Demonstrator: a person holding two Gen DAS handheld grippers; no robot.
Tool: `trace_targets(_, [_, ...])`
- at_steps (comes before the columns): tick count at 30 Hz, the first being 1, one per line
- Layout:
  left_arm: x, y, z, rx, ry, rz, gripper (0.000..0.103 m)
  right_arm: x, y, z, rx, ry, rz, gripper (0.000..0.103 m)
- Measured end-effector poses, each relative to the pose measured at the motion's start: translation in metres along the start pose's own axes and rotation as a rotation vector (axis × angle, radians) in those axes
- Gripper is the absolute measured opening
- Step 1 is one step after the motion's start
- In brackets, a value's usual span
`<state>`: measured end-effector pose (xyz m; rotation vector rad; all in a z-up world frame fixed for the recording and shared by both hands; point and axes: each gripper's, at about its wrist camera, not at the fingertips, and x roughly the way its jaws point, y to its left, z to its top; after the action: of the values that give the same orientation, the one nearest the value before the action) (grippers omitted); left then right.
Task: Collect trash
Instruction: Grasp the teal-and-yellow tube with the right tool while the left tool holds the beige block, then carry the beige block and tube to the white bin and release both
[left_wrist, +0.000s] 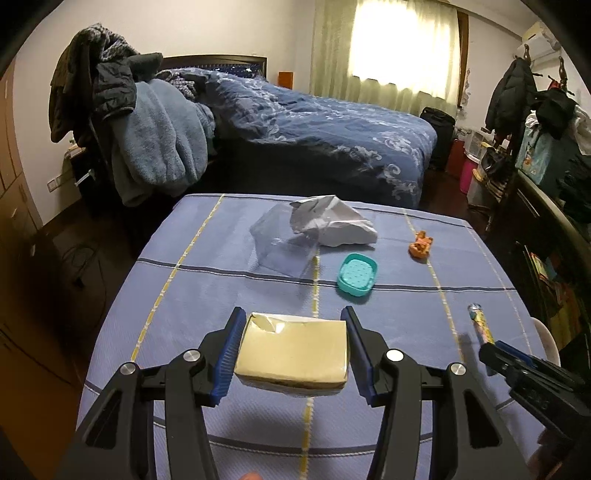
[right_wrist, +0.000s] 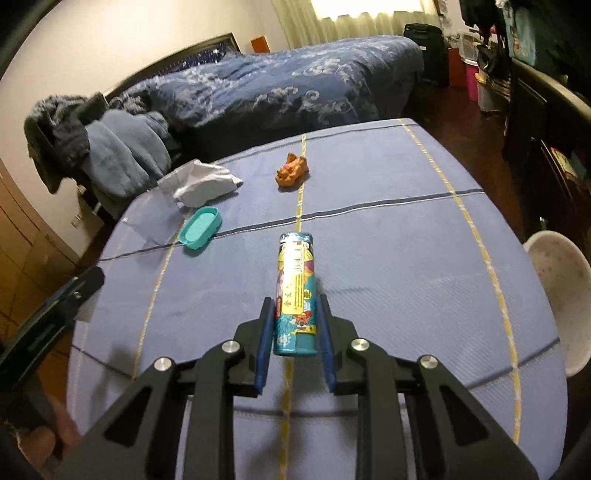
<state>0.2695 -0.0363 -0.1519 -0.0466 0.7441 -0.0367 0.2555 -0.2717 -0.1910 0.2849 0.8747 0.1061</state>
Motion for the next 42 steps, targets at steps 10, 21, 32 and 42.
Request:
trace_targets(10, [-0.016,-0.026,-0.004,0.046,-0.018,0.007,0.053,-0.039,-0.031,-0.014,0.058,-0.046,0.056,0.024])
trace_targets(21, [-0.027,-0.073,-0.006,0.116,-0.033,-0.024,0.053,-0.061,-0.067,-0.028,0.105,-0.078,0.063,0.024])
trace_targets(32, [-0.033,-0.13,-0.008,0.2,-0.036,-0.078,0.053,-0.073,-0.109,-0.037,0.18,-0.099,0.078,0.024])
trace_targets(42, [-0.036,-0.202,-0.011,0.305,-0.038,-0.175,0.053,-0.101,-0.159,-0.046,0.258,-0.167,0.034,0.024])
